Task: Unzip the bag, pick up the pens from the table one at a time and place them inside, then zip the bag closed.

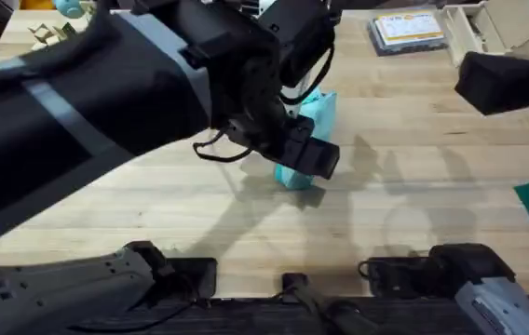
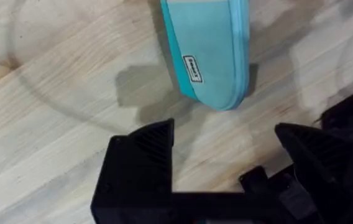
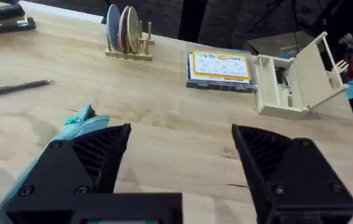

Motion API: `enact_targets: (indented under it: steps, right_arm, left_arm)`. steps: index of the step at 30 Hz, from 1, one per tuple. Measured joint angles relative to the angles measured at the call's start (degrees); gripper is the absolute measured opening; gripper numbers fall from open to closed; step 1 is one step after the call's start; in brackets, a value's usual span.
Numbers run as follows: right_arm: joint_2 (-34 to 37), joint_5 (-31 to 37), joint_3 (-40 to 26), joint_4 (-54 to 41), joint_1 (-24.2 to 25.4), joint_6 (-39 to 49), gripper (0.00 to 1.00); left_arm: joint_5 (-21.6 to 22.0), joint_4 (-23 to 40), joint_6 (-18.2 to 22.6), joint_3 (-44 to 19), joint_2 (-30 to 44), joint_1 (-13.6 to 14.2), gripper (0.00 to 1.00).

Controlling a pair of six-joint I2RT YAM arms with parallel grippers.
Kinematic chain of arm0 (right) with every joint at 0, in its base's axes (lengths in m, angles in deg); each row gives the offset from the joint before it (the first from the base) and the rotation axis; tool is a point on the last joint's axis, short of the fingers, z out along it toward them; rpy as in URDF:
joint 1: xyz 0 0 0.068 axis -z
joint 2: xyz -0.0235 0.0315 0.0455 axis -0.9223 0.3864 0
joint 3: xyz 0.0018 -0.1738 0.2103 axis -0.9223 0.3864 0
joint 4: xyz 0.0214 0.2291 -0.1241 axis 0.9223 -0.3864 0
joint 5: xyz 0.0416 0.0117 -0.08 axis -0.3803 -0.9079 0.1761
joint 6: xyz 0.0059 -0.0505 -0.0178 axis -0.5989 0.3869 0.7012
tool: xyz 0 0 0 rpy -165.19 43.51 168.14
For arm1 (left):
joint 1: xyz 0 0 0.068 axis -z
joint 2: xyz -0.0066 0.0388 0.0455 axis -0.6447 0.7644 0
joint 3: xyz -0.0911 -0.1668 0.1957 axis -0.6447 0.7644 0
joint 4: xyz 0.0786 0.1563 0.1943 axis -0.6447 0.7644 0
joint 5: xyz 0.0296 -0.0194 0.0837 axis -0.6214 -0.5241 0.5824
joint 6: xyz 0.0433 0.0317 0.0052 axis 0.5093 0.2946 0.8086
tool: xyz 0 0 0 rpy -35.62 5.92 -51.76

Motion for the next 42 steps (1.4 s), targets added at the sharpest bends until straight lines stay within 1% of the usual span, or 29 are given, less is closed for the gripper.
enact_targets:
  steps: [8,15,16,20,26,27,28,30,32,35,36,37,38,42]
  right_arm:
    - [0.0,0.0,0.0,0.0,0.0,0.66,0.998]
    - [0.0,0.0,0.0,0.0,0.0,1.06,0.998]
    - [0.0,0.02,0.0,0.26,0.0,1.06,0.998]
    - [0.0,0.0,0.0,0.99,0.0,1.06,0.998]
    - [0.02,0.0,0.0,2.13,0.0,1.06,0.998]
    - [0.01,0.0,0.0,2.16,0.0,1.06,0.998]
    - [0.0,0.01,0.0,2.15,0.0,1.06,0.998]
    - [0.0,0.0,0.0,2.16,0.0,1.06,0.998]
    - [0.0,0.0,0.0,2.16,0.0,1.06,0.998]
    - [0.0,0.02,0.0,2.16,0.0,1.06,0.998]
    - [0.02,0.0,0.0,2.16,0.0,1.06,0.998]
    - [0.01,0.01,0.0,2.16,0.0,1.06,0.998]
    - [0.0,0.02,0.0,2.16,0.0,1.06,0.998]
    - [0.0,0.0,0.0,2.16,0.0,1.06,0.998]
  left_arm:
    - [-0.02,-0.53,-0.02,0.0,0.0,0.0,0.993]
    - [0.0,-4.25,-0.87,0.0,0.24,0.0,0.994]
    - [0.02,-5.4,-1.02,-0.02,2.11,0.0,0.994]
    - [0.0,-6.75,-1.07,-0.02,6.76,0.0,0.994]
    - [-0.4,-7.0,-1.09,-0.02,12.4,0.0,0.995]
    - [-0.68,-7.0,-1.22,-0.02,12.82,0.0,0.949]
    - [-1.01,-7.0,-1.3,-0.02,13.09,0.0,0.864]
    - [-1.36,-7.0,-1.37,-0.02,13.18,0.02,0.638]
    - [-1.77,-7.0,-1.51,-0.02,13.16,0.02,0.433]
    - [-2.15,-6.98,-1.4,-0.02,13.16,0.08,0.169]
    - [-2.1,-7.0,-1.49,-0.02,13.18,0.13,0.102]
    - [-2.11,-7.0,-1.51,-0.02,13.17,0.11,0.061]
    - [-2.1,-7.0,-1.62,-0.02,13.18,0.11,0.05]
    - [-1.9,-6.98,-1.66,-0.02,13.18,0.11,0.046]
